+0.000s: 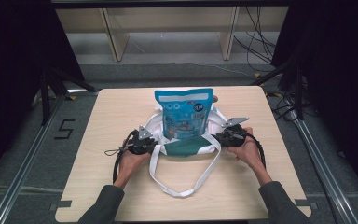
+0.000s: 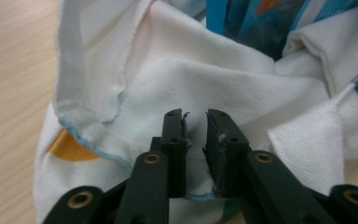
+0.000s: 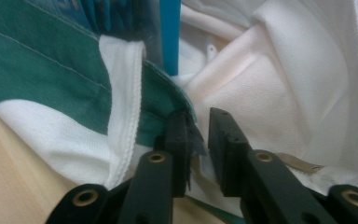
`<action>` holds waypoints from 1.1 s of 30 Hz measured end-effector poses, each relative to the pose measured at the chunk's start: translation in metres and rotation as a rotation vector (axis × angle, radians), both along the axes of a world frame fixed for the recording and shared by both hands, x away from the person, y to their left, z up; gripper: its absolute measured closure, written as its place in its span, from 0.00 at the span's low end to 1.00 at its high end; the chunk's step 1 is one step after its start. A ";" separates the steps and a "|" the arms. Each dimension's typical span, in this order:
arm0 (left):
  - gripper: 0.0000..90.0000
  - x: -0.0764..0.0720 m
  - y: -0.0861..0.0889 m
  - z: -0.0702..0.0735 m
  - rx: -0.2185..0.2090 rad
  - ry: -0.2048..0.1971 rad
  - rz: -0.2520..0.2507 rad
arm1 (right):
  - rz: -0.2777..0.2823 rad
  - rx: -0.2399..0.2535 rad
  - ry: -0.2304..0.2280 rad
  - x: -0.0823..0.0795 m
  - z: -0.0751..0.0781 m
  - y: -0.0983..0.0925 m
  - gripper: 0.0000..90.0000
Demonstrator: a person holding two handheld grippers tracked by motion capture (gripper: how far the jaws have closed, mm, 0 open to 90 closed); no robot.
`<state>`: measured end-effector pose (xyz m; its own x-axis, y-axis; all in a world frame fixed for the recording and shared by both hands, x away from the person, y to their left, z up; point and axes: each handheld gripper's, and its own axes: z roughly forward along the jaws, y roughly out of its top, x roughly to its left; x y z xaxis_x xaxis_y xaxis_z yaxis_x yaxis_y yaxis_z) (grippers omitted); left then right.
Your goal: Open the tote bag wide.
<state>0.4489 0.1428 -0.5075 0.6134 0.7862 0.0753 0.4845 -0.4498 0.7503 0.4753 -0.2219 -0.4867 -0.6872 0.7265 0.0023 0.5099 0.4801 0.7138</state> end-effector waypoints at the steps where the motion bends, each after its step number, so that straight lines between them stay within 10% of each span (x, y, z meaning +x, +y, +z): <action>1: 0.83 -0.001 0.001 0.002 0.002 -0.004 0.004 | 0.000 0.000 0.000 0.000 0.000 0.000 0.84; 7: 0.71 -0.009 0.008 0.012 -0.002 -0.032 0.018 | -0.030 0.004 -0.006 -0.008 0.013 -0.007 0.73; 14: 0.60 -0.023 0.017 0.024 -0.140 -0.043 0.035 | -0.045 0.057 -0.060 -0.020 0.029 -0.022 0.64; 33: 0.48 -0.057 0.013 0.048 -0.263 -0.024 -0.027 | -0.064 0.146 -0.067 -0.046 0.048 -0.034 0.54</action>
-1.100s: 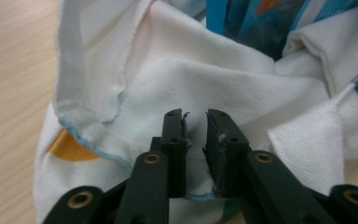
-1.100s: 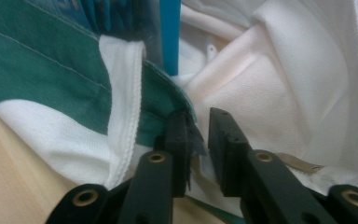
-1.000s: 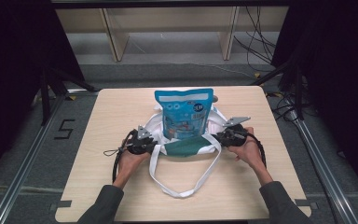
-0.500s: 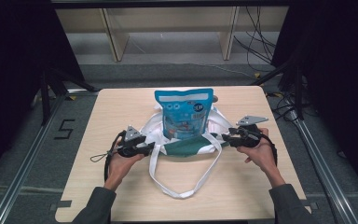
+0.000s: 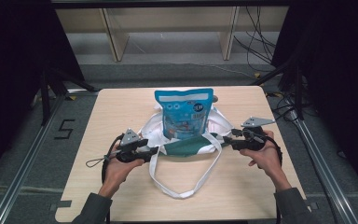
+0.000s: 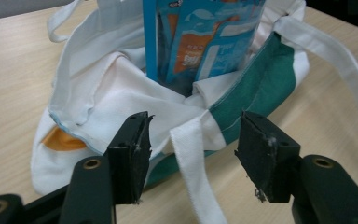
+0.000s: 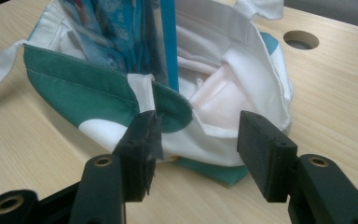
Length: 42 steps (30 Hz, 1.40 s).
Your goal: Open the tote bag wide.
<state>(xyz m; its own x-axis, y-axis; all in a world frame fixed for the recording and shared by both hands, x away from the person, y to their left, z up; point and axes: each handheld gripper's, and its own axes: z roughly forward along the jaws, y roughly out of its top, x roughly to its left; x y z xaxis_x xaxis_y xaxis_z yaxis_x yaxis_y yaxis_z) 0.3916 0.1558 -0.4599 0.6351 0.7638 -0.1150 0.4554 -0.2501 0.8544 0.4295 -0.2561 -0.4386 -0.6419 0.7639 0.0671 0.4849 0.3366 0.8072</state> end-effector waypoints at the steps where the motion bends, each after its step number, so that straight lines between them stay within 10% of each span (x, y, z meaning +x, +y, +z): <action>1: 0.48 -0.002 0.000 0.000 0.004 0.000 -0.007 | 0.001 0.002 -0.005 -0.002 0.001 -0.001 0.53; 31: 0.37 -0.033 0.002 -0.011 0.051 0.009 -0.032 | 0.016 -0.033 -0.006 -0.023 -0.013 -0.011 0.46; 38: 0.34 -0.045 0.004 -0.017 -0.013 0.038 0.002 | 0.042 -0.033 0.025 -0.031 -0.015 -0.010 0.40; 42: 0.33 -0.050 0.006 -0.024 0.044 0.035 -0.013 | 0.035 -0.043 0.029 -0.035 -0.018 -0.011 0.38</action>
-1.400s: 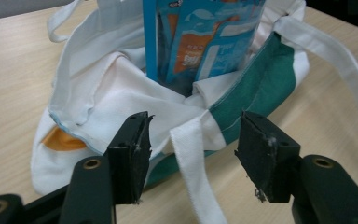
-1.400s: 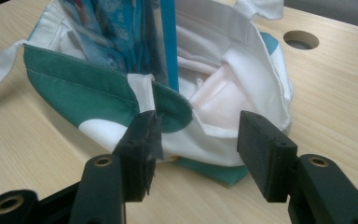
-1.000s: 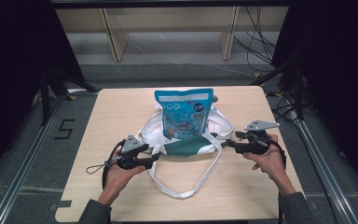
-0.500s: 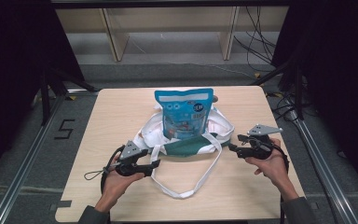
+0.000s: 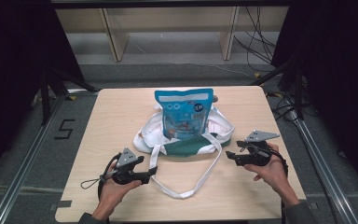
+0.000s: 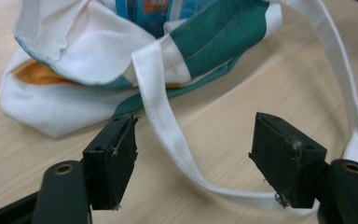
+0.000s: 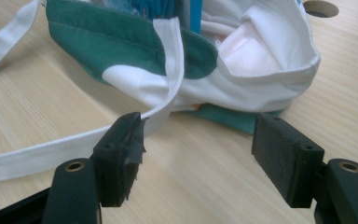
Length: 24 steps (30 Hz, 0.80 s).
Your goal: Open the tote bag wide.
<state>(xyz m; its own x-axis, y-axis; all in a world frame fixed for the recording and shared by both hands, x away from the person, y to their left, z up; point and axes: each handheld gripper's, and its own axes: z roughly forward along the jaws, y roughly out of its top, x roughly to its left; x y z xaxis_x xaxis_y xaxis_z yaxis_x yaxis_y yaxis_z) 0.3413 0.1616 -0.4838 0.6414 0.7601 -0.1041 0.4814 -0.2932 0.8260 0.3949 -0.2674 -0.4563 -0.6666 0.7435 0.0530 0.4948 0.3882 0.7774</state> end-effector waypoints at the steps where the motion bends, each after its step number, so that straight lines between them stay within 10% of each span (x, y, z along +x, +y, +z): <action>1: 0.33 -0.001 -0.001 -0.002 -0.012 0.005 -0.001 | -0.001 -0.003 0.002 -0.001 -0.001 -0.001 0.38; 18: 0.24 -0.029 -0.009 -0.013 -0.003 0.008 -0.032 | -0.035 0.003 0.023 -0.039 -0.018 -0.007 0.35; 24: 0.24 -0.037 -0.010 -0.016 0.070 -0.004 -0.073 | -0.015 -0.008 0.029 -0.056 -0.024 -0.008 0.32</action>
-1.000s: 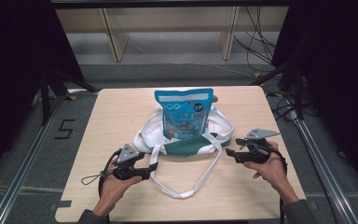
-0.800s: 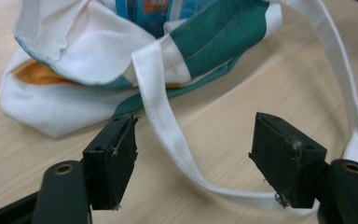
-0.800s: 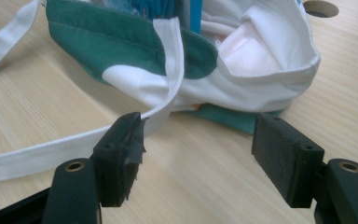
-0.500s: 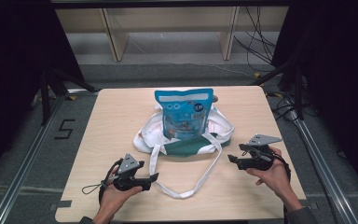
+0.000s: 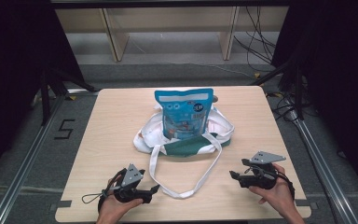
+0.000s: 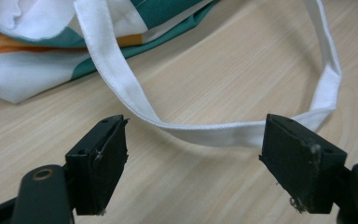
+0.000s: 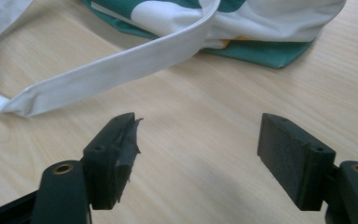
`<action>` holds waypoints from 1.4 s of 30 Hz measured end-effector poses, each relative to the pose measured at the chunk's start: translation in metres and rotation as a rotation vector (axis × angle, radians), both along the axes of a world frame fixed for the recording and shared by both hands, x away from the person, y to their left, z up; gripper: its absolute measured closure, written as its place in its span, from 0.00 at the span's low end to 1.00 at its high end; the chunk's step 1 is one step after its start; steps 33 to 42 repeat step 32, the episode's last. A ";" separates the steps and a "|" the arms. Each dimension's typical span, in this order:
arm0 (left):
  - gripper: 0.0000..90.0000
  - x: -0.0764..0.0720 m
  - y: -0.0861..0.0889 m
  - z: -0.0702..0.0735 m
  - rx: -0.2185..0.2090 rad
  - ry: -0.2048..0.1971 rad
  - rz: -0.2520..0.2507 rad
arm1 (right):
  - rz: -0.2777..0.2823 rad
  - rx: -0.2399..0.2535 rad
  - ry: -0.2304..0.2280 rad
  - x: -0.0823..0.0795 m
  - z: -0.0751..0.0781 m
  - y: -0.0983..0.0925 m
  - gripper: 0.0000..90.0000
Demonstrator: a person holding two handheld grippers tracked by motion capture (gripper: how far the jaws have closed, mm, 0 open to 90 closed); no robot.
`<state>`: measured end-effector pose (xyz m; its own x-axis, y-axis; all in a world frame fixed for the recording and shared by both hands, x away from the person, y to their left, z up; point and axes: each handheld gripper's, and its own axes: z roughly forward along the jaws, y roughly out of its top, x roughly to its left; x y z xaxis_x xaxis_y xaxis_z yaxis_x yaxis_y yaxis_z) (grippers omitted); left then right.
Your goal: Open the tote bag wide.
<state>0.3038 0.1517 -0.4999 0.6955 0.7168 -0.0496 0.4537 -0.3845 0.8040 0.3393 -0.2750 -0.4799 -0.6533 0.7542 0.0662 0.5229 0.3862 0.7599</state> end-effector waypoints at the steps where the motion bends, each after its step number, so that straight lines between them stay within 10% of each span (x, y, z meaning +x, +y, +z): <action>1: 0.24 0.000 0.000 0.000 0.000 0.000 0.000 | 0.000 0.000 0.000 0.000 0.000 0.000 0.32; 16: 0.24 -0.025 -0.008 -0.006 0.038 0.010 -0.053 | 0.025 -0.090 0.048 -0.035 -0.015 -0.006 0.24; 42: 0.23 -0.021 -0.006 -0.008 0.043 0.021 -0.037 | 0.018 -0.100 0.029 -0.033 -0.016 -0.008 0.24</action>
